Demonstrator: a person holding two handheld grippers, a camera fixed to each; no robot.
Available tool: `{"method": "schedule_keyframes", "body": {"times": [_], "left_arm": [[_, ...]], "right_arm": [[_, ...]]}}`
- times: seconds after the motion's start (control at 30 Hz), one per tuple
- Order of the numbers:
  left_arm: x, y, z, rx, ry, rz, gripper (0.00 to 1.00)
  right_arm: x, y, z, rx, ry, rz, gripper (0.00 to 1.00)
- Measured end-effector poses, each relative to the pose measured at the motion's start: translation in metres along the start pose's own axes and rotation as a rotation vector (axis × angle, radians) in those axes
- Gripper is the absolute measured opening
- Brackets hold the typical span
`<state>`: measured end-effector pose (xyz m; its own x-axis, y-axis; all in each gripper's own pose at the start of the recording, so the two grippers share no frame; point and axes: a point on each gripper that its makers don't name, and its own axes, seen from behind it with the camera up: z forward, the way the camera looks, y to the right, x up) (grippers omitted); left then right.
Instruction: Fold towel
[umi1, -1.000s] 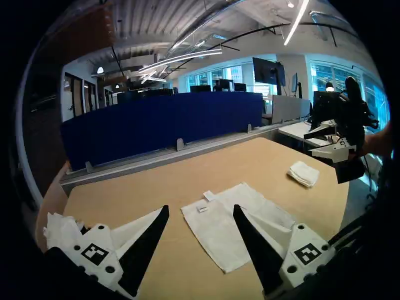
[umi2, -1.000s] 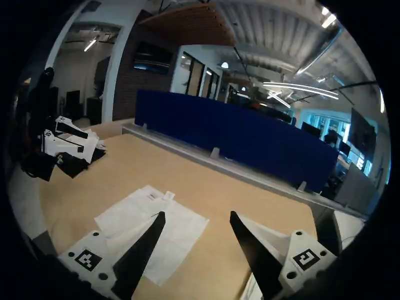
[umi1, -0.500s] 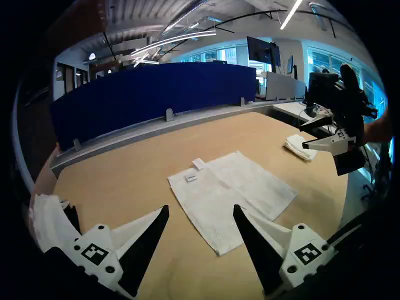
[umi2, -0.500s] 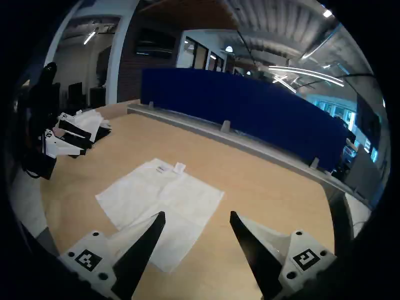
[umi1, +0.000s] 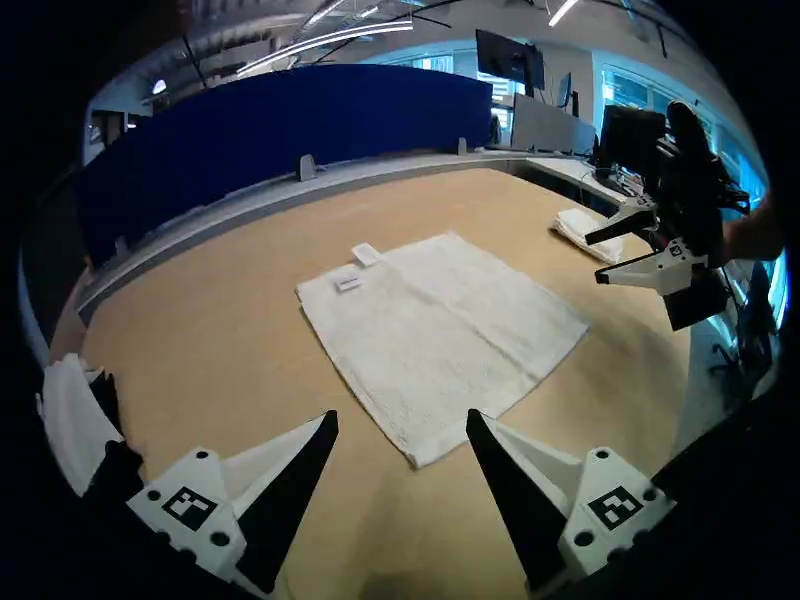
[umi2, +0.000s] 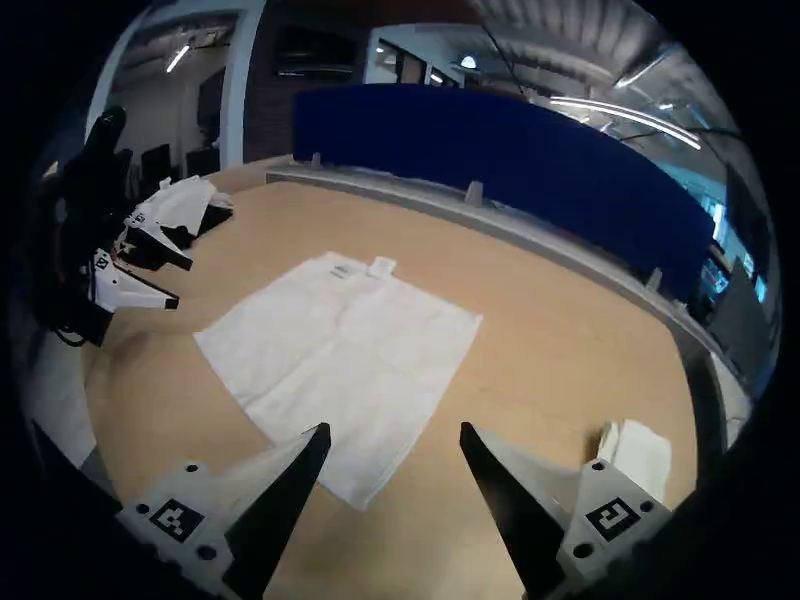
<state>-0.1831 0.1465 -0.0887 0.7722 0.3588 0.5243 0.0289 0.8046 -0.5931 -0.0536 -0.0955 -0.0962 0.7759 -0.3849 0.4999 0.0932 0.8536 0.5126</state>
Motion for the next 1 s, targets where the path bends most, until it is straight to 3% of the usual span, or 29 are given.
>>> {"method": "schedule_keyframes", "body": {"times": [0.17, 0.6, 0.8, 1.0], "left_arm": [[-0.022, 0.004, 0.01, -0.021, -0.057, -0.009, 0.95], [-0.037, 0.012, 0.026, -0.042, -0.092, 0.006, 0.95], [-0.046, 0.017, 0.031, -0.056, -0.122, 0.009, 0.95], [-0.053, 0.021, 0.036, -0.063, -0.154, 0.008, 0.87]], "right_arm": [[-0.023, -0.007, 0.005, 0.018, -0.045, 0.01, 1.0], [-0.048, -0.016, 0.012, 0.039, -0.094, 0.009, 0.99], [-0.06, -0.022, 0.014, 0.058, -0.119, 0.007, 0.94], [-0.071, -0.026, 0.016, 0.069, -0.144, 0.012, 0.83]]}}
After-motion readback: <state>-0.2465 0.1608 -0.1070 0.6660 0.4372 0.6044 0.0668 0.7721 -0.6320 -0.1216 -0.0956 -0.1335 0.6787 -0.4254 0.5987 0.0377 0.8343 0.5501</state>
